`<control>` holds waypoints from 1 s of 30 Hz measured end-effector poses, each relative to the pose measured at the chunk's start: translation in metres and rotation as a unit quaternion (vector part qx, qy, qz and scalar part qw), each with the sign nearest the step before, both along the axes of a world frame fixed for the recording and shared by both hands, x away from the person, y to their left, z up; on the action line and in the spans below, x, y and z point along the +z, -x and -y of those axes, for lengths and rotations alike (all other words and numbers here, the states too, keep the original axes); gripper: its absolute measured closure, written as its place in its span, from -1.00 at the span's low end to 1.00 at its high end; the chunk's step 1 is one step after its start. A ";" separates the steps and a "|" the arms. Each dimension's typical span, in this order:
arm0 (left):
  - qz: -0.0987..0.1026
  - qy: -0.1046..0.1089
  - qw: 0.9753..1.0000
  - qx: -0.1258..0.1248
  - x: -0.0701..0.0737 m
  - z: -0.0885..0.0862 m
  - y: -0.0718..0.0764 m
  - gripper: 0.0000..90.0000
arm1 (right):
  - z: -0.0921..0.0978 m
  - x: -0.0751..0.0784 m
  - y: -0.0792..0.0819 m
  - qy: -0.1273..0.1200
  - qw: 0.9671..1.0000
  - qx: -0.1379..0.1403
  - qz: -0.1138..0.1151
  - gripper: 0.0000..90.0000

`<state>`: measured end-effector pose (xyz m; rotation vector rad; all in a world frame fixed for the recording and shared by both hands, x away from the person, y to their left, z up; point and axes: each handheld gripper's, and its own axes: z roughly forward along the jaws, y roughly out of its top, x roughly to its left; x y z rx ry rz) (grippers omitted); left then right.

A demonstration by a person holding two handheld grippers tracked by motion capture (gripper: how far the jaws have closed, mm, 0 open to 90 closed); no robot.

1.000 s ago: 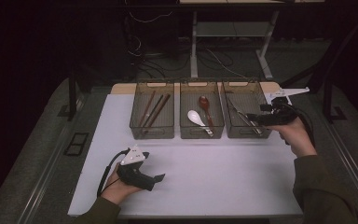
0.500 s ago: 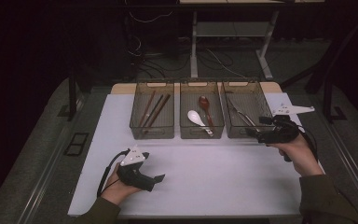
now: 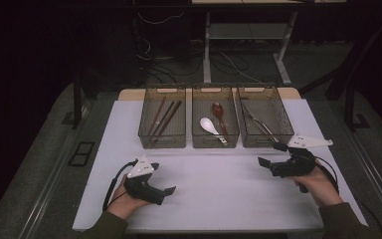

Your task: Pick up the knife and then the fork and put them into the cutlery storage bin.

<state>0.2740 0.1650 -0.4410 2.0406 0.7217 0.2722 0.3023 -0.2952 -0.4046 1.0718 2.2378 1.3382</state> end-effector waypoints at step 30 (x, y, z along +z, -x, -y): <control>0.004 0.011 1.000 -0.009 0.002 0.001 0.004 -1.00 | 0.002 -0.040 0.046 -0.014 1.000 0.011 -0.009 -0.67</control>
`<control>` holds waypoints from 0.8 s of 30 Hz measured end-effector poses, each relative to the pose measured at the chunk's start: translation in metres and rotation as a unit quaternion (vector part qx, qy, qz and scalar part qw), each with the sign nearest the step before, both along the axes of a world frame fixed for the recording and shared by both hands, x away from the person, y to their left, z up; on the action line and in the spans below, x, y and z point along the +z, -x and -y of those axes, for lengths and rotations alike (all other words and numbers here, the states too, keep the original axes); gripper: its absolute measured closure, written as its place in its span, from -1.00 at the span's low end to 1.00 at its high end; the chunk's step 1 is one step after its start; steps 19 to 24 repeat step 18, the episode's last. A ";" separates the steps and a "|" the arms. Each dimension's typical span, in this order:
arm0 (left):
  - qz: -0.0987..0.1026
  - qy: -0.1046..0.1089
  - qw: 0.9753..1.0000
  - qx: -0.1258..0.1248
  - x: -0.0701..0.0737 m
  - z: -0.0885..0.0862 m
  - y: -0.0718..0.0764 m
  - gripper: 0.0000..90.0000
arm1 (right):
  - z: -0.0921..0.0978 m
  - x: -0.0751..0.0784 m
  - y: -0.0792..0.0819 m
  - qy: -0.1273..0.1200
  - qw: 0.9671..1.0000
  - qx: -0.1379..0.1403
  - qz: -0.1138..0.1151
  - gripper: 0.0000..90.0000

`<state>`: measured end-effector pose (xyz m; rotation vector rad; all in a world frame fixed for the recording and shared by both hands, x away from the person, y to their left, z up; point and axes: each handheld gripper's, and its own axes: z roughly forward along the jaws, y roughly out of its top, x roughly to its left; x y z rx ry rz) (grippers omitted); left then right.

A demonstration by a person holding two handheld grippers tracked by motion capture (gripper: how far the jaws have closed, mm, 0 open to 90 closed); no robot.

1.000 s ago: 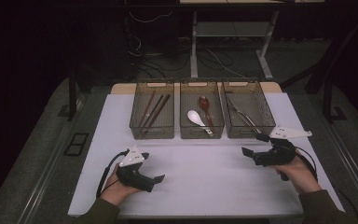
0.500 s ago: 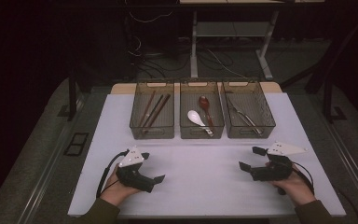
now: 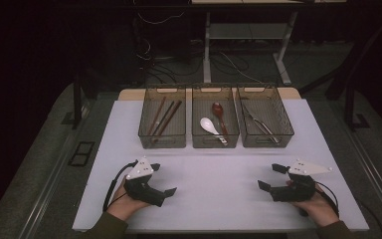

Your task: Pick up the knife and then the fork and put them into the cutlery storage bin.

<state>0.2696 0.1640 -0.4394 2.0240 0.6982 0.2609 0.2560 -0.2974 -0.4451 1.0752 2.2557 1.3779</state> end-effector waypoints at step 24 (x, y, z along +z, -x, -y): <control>-0.001 0.005 1.000 -0.003 0.000 0.000 0.000 -1.00 | 0.007 -0.002 -0.001 -0.004 1.000 -0.005 -0.004 -0.67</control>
